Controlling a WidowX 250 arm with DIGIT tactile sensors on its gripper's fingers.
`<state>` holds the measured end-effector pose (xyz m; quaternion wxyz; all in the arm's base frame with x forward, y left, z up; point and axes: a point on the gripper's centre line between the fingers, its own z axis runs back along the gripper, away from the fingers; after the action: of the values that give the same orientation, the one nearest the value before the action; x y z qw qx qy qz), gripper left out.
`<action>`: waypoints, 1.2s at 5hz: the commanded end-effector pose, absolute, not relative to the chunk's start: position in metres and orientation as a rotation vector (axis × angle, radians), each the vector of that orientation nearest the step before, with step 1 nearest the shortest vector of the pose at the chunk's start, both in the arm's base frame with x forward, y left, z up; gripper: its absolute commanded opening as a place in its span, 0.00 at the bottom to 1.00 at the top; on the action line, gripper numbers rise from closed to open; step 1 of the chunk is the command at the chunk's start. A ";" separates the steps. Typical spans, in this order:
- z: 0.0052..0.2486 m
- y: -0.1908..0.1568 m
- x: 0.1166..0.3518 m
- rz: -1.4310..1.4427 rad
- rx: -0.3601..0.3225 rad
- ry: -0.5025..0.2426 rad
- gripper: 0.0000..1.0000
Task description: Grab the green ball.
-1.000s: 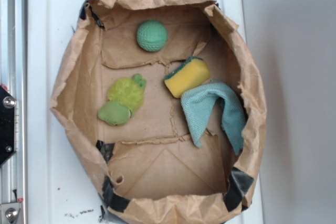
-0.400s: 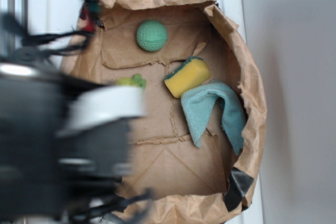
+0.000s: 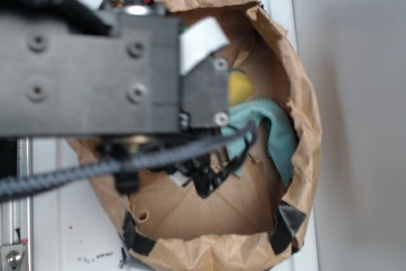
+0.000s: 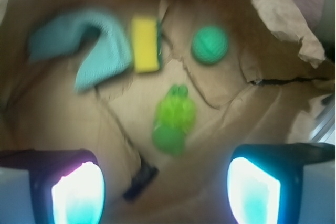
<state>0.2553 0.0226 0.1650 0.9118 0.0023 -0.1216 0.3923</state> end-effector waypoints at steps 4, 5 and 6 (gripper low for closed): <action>0.148 0.065 0.262 1.248 0.113 -0.480 1.00; 0.148 0.065 0.262 1.248 0.113 -0.480 1.00; 0.148 0.065 0.262 1.248 0.113 -0.480 1.00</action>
<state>0.2686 0.0564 0.1279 0.7929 0.0677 -0.1971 0.5727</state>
